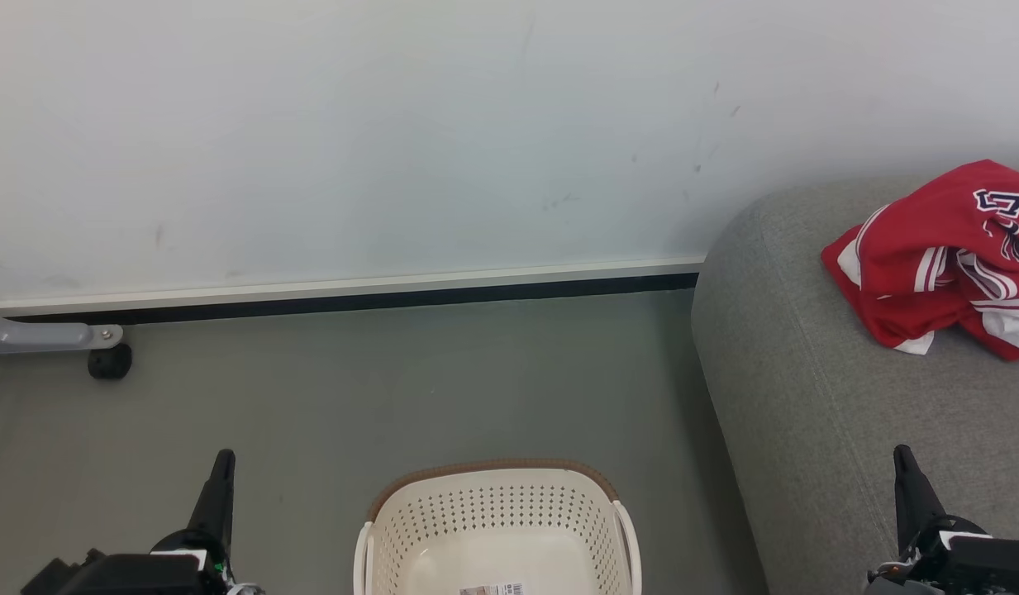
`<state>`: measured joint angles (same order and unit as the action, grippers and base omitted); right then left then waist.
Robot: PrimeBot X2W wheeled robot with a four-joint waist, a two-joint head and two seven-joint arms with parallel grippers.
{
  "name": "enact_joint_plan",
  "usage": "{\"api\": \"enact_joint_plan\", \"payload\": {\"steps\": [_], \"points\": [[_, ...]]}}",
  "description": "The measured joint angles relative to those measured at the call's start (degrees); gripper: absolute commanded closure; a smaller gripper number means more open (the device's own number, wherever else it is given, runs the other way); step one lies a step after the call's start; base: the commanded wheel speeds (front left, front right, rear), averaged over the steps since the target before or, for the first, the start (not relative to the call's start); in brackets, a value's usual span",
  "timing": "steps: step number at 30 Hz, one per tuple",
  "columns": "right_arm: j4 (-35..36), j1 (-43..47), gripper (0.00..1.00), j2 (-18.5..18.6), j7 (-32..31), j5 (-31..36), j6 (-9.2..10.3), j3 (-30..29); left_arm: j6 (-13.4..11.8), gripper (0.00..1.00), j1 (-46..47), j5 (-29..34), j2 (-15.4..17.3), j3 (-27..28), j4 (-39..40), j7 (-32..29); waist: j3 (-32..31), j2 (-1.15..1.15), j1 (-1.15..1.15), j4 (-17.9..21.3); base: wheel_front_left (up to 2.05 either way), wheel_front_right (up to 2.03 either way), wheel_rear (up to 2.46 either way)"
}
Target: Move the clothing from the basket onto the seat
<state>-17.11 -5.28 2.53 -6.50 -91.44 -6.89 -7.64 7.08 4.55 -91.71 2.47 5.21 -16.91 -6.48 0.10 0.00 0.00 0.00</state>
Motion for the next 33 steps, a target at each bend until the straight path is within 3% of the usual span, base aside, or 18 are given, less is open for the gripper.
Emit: {"api": "enact_joint_plan", "payload": {"steps": [33], "points": [[0.00, 0.00, 1.00, 0.00, 0.00, 0.00, 0.00, 0.01, 0.00, 1.00, 0.00, 0.00, 0.00, 0.00, -0.01, 0.00, 0.00, 0.00, 0.00, 0.00, 0.00, 0.00, 0.00]]}}
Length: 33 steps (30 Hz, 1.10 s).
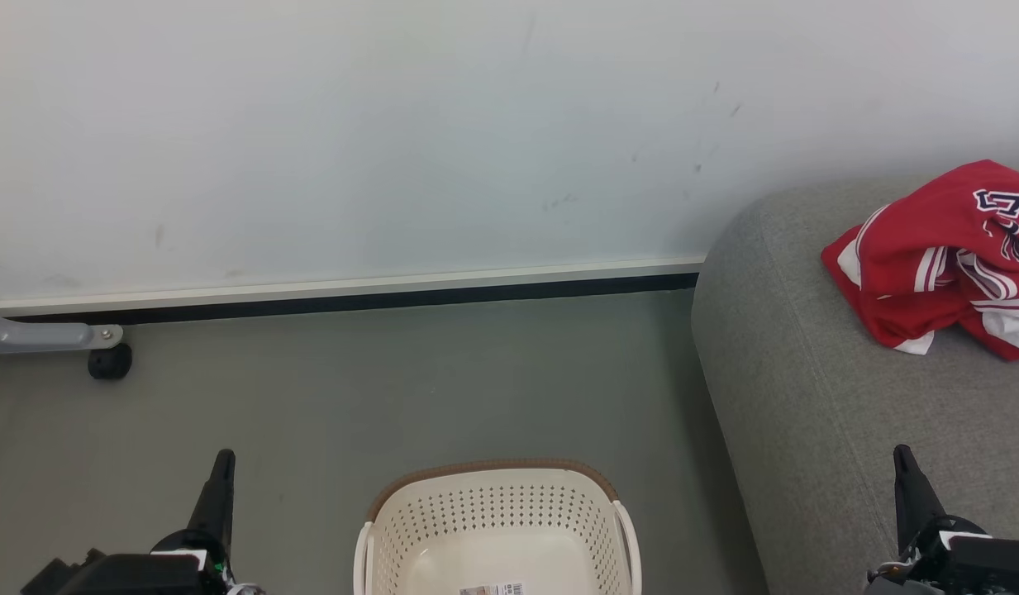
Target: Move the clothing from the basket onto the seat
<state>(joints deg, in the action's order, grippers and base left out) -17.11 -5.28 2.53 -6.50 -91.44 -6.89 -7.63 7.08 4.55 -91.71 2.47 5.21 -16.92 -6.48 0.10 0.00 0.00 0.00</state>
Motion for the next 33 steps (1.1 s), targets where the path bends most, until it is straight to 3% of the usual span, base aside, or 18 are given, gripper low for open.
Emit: {"api": "enact_joint_plan", "payload": {"steps": [33], "points": [[0.01, 0.00, 1.00, 0.00, 0.00, 0.00, 0.00, 0.00, 0.00, 1.00, 0.00, 0.00, 0.00, 0.00, 0.00, 0.00, 0.00, 0.00, 0.00, 0.00, 0.00, 0.00, 0.00]]}}
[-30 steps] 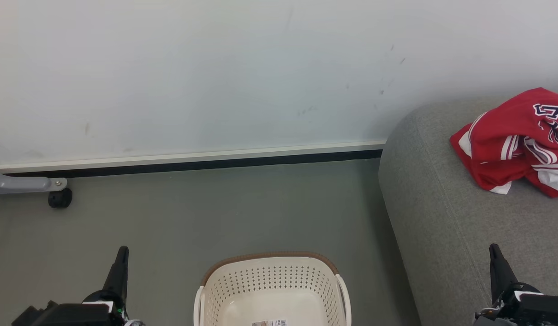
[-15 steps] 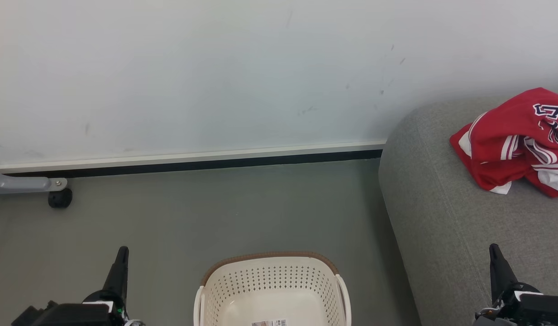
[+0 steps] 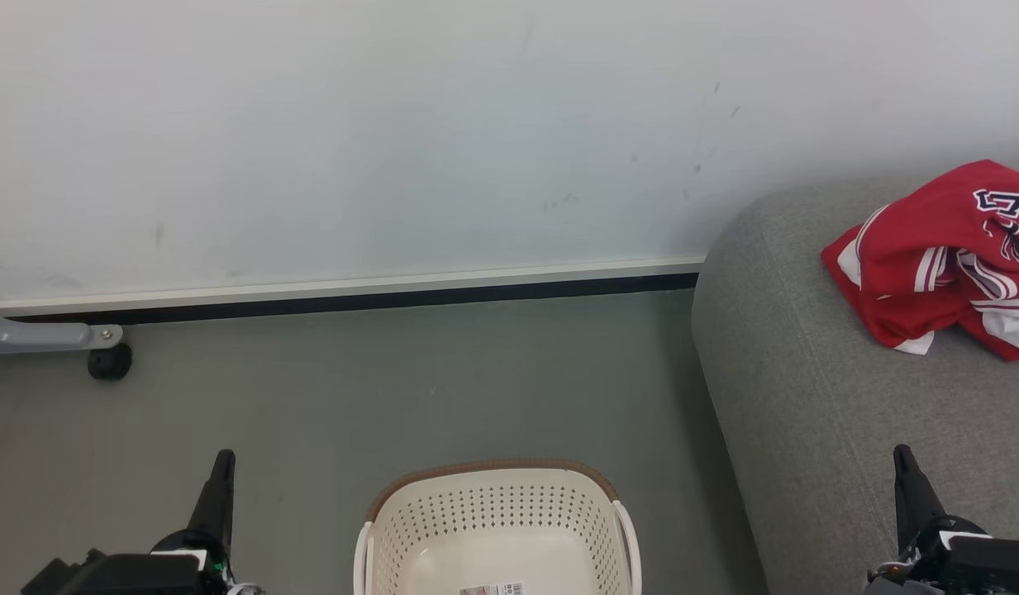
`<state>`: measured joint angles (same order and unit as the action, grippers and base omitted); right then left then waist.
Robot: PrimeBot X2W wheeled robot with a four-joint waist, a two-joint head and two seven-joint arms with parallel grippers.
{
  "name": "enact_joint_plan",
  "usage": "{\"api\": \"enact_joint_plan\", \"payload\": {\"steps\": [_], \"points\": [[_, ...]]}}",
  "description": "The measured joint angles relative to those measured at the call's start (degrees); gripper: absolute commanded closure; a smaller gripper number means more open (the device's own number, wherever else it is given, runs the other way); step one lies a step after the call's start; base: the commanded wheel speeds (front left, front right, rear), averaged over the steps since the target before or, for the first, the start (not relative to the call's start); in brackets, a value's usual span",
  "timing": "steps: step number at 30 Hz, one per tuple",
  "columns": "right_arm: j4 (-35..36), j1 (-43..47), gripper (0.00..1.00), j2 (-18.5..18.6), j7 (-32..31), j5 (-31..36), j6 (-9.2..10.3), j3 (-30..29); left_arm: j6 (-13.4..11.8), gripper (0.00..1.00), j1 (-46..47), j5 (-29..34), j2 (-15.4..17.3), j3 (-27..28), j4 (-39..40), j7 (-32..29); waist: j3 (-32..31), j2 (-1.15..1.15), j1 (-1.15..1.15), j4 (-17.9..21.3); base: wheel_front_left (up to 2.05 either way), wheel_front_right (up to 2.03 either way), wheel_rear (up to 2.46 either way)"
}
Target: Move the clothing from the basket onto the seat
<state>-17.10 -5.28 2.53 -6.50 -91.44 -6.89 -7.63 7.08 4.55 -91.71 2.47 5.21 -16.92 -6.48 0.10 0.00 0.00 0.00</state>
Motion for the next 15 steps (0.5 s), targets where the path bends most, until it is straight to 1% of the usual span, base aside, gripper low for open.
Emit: {"api": "enact_joint_plan", "payload": {"steps": [15], "points": [[0.00, 0.00, 1.00, -0.01, 0.01, 0.00, 0.00, 0.00, 0.00, 1.00, 0.00, 0.00, 0.00, 0.00, 0.01, 0.00, 0.01, 0.00, 0.00, 0.00, 0.00, 0.00, 0.00]]}}
